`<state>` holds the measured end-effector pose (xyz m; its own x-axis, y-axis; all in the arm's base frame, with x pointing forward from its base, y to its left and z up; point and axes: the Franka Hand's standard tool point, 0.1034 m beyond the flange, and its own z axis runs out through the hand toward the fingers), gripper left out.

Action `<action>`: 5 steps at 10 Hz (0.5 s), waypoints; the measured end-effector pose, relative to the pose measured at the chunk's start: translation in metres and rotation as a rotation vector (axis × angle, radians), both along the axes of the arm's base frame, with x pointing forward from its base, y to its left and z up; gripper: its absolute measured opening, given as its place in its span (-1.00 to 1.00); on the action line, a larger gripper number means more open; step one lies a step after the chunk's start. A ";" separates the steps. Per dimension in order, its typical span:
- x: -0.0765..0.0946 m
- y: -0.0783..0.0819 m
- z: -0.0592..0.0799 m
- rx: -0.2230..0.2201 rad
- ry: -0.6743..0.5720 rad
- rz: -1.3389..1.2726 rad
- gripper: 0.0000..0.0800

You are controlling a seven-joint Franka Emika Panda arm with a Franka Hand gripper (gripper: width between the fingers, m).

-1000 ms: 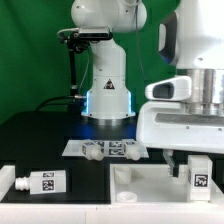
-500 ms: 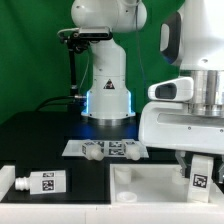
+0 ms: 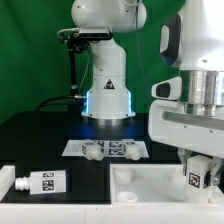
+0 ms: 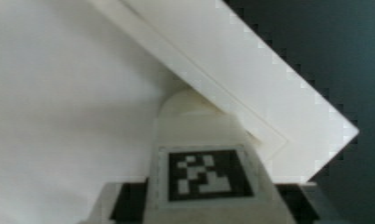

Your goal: Assemble one leg

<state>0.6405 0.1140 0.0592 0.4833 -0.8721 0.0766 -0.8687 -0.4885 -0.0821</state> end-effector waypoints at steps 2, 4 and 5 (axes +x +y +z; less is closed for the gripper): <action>0.001 -0.003 0.001 0.075 0.016 -0.266 -0.30; 0.001 -0.004 0.000 0.138 0.017 -0.560 -0.30; 0.001 -0.003 0.000 0.151 0.018 -0.666 -0.30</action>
Offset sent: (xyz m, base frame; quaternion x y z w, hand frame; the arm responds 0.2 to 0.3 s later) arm 0.0179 0.0135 0.0109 0.0755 -0.0570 0.3506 0.9317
